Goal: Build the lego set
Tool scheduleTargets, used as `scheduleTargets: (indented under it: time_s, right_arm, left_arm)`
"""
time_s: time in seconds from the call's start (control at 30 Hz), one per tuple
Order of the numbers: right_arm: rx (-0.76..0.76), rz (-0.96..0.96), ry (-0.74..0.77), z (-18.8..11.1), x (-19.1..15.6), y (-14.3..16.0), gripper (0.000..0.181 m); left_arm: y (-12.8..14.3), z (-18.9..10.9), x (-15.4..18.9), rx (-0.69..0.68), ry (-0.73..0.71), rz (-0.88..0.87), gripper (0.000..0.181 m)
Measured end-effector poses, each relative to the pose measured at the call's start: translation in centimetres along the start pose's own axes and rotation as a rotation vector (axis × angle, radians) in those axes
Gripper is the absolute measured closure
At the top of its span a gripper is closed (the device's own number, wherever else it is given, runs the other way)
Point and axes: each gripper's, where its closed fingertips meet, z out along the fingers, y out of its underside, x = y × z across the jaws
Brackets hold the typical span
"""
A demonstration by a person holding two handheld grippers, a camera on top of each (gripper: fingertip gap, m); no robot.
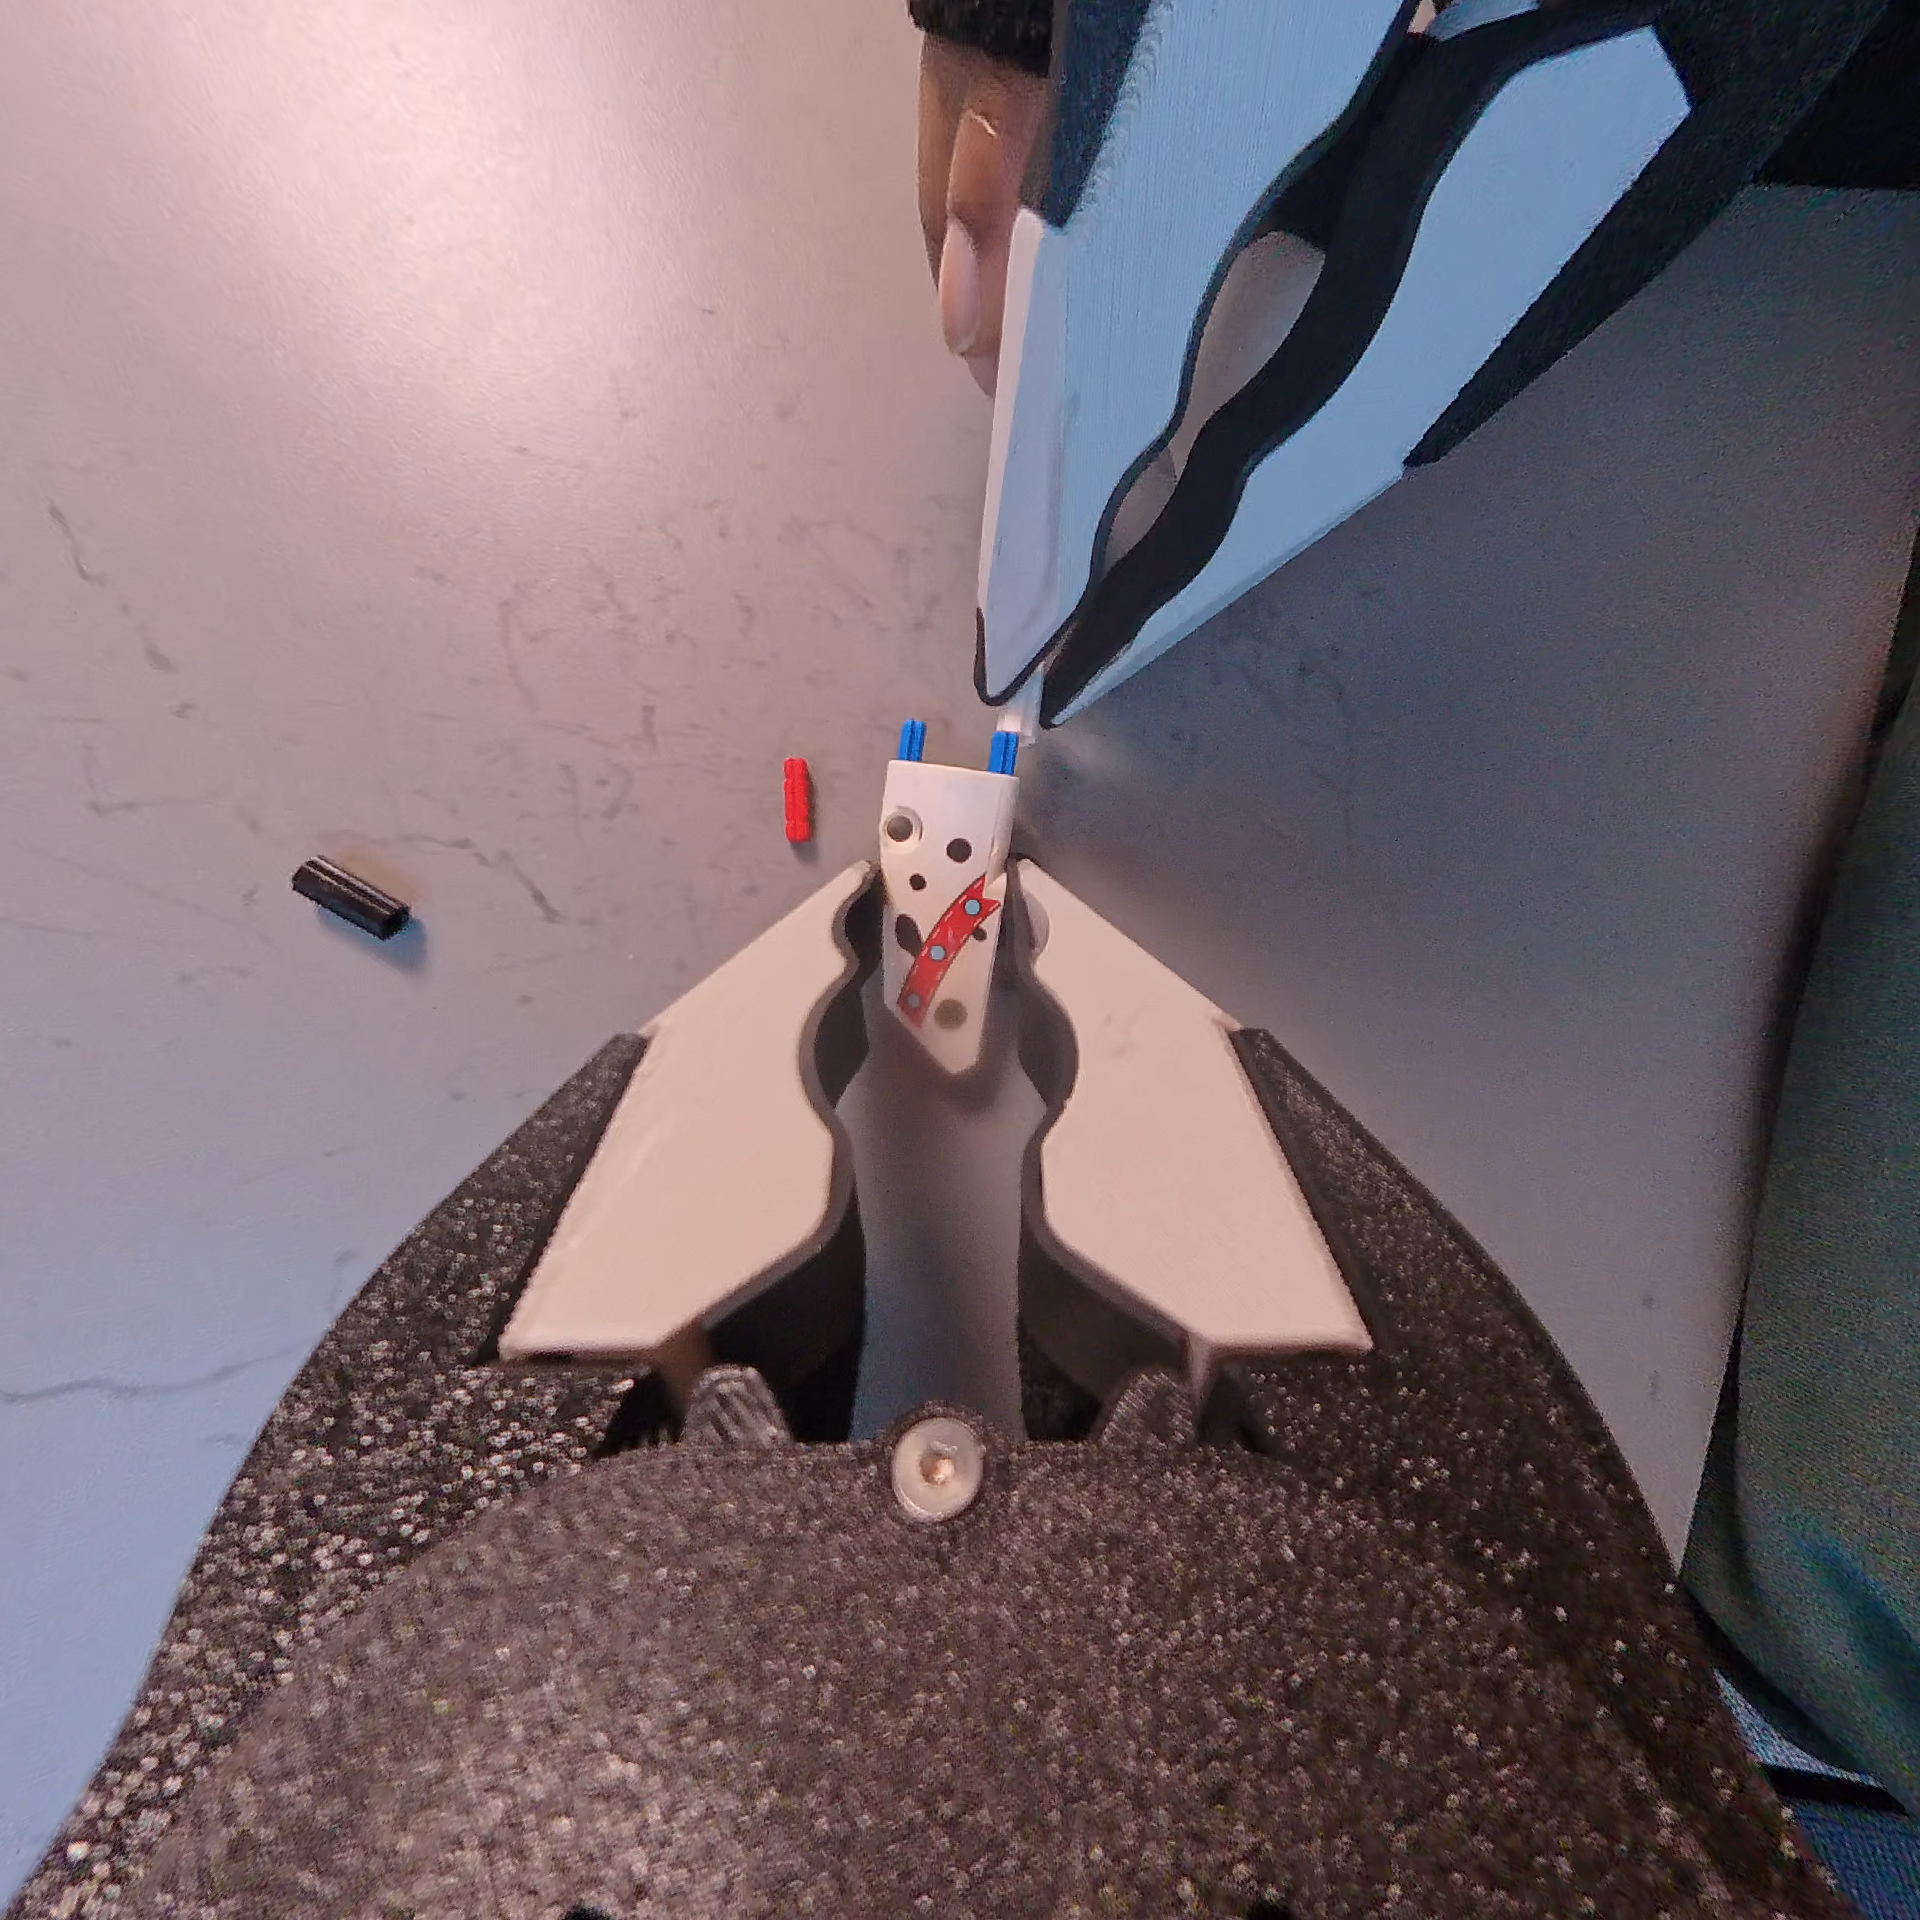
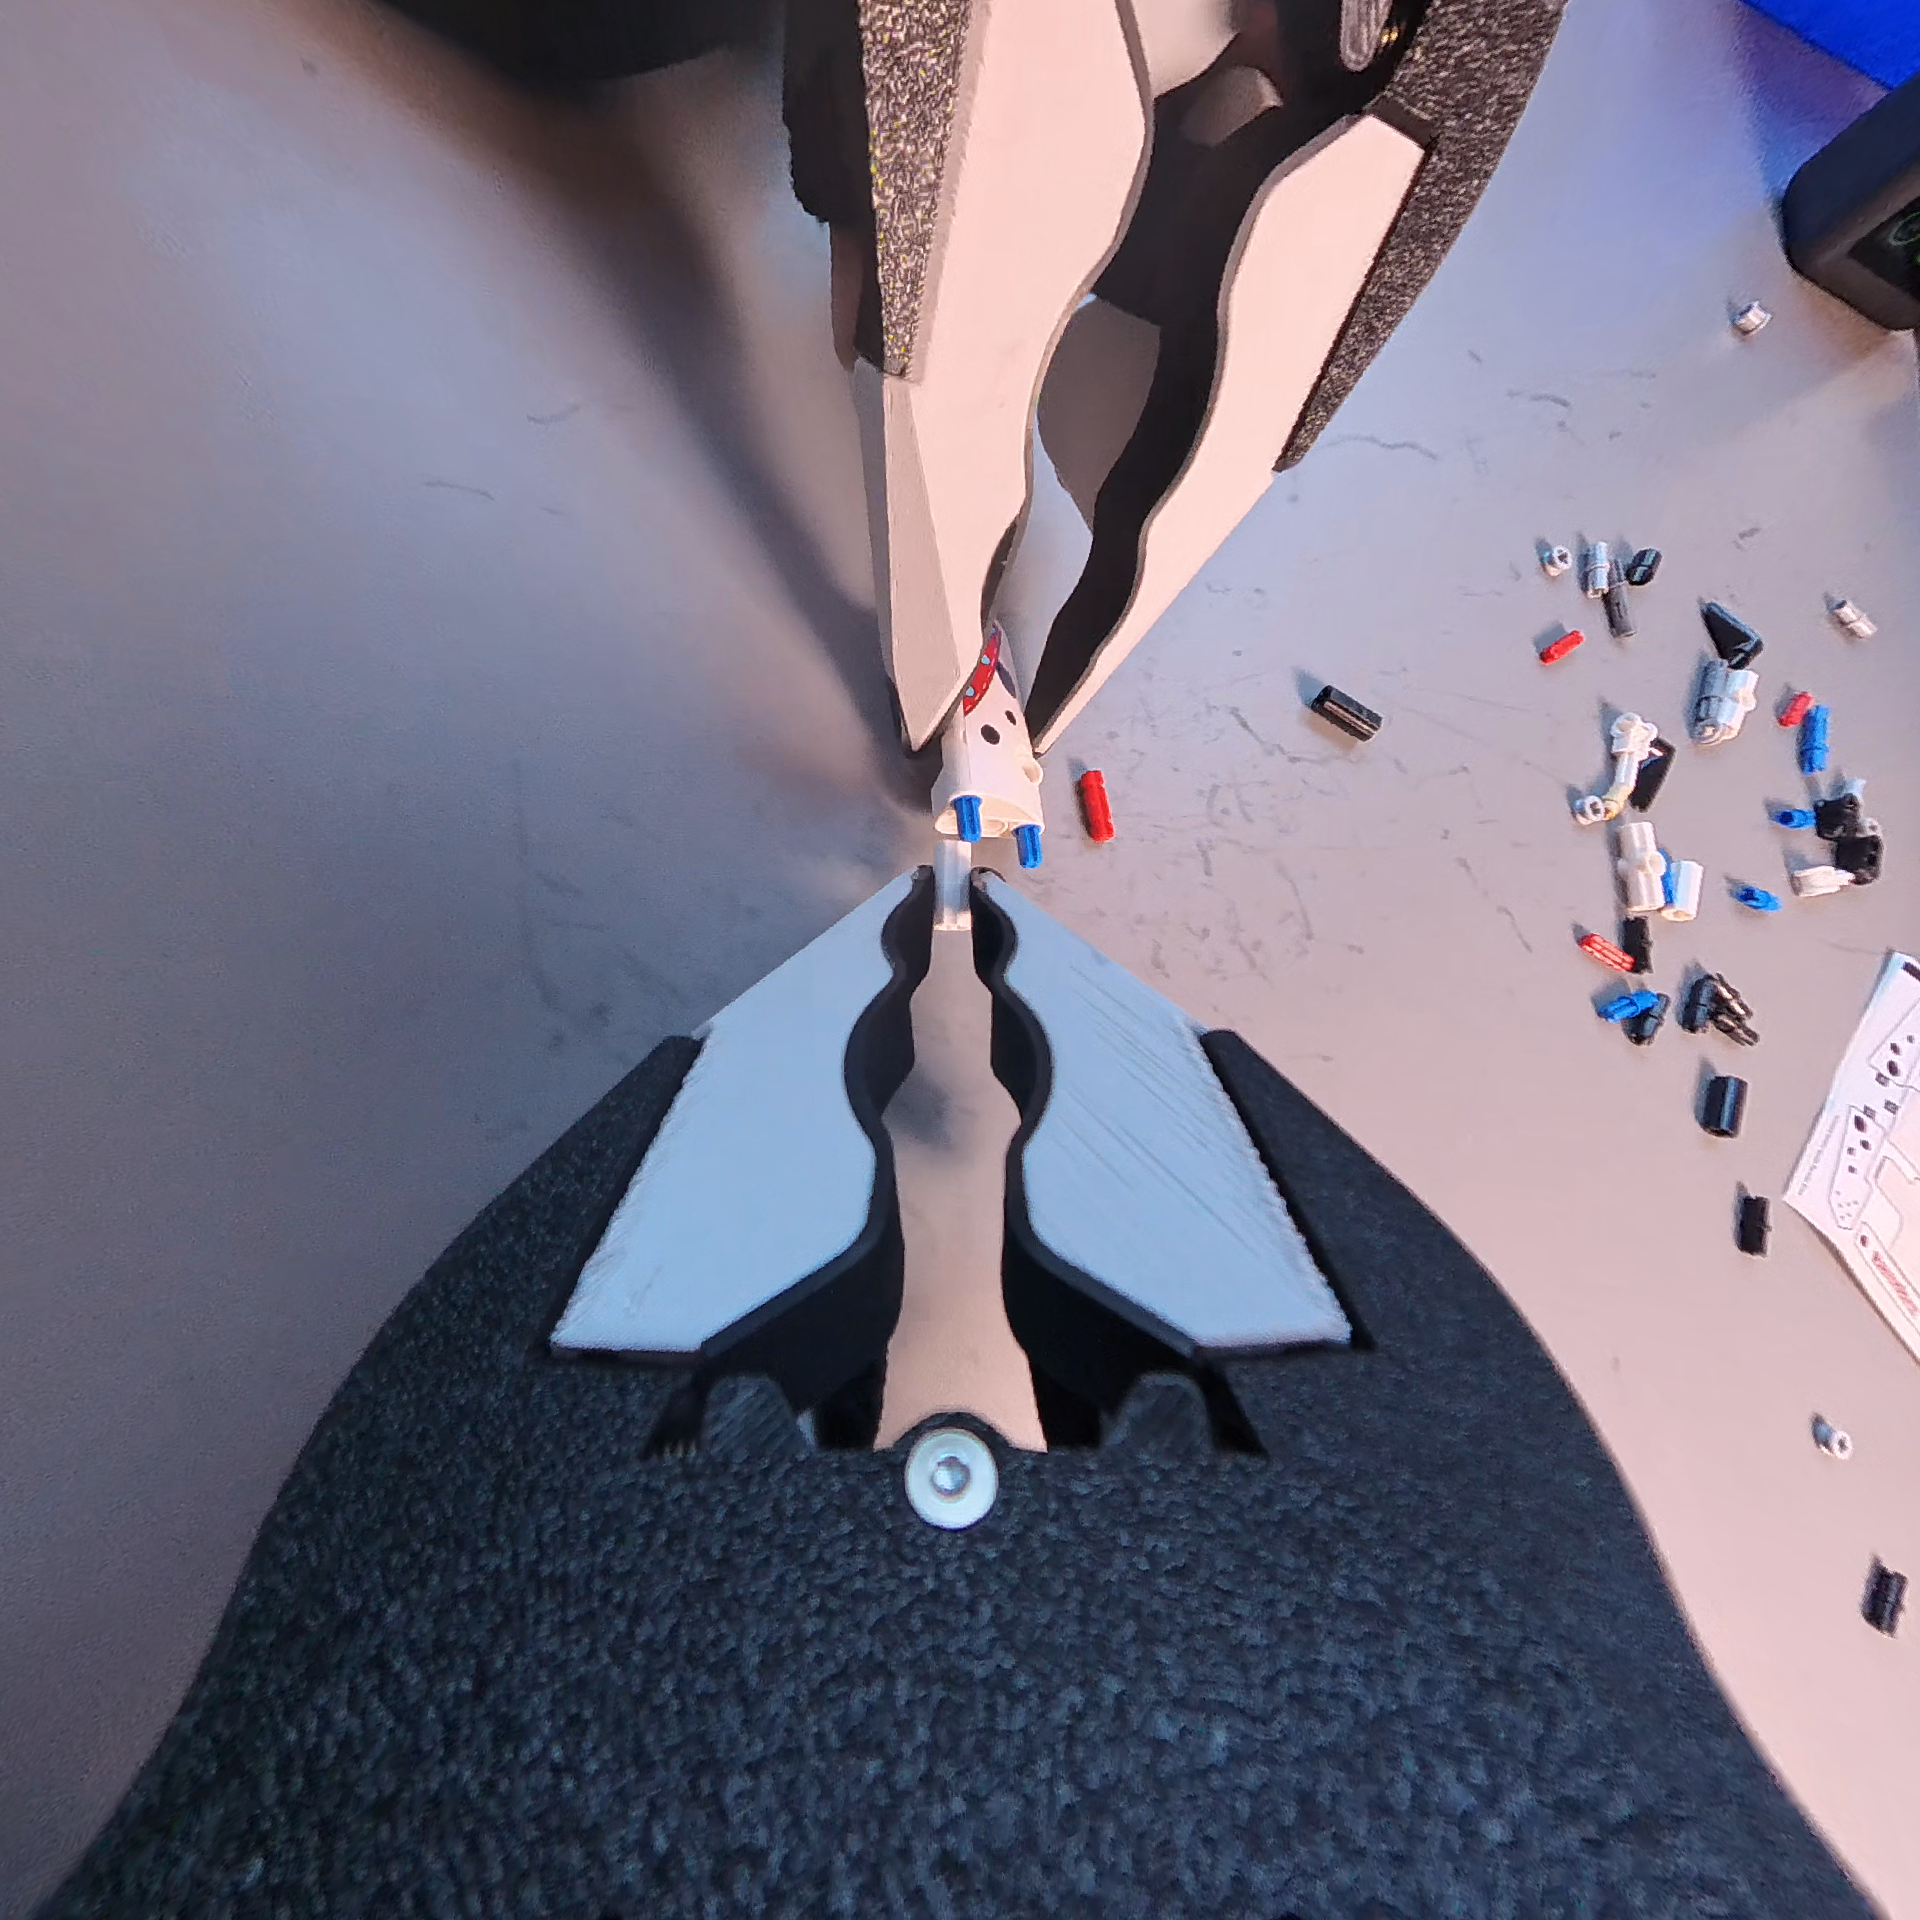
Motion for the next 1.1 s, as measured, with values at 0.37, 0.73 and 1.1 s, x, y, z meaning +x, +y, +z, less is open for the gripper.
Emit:
scheduleTargets:
  time_s: [0.37, 0.73, 1.1]
  right_arm:
    - [-0.068, -0.074, 0.049, -0.27, 0.04, -0.18, 0.175]
    - [-0.197, -0.198, 0.08, -0.22, -0.05, -0.03, 0.176]
    - [-0.275, -0.214, 0.069, -0.06, -0.13, 0.13, 0.176]
  left_arm:
    - [0.0, 0.09, 0.33, -0.048, 0.006, 0.004, 0.159]
    - [-0.06, 0.12, 0.45, -0.046, 0.011, -0.007, 0.159]
    - [-0.14, 0.14, 0.59, -0.05, 0.009, -0.022, 0.159]
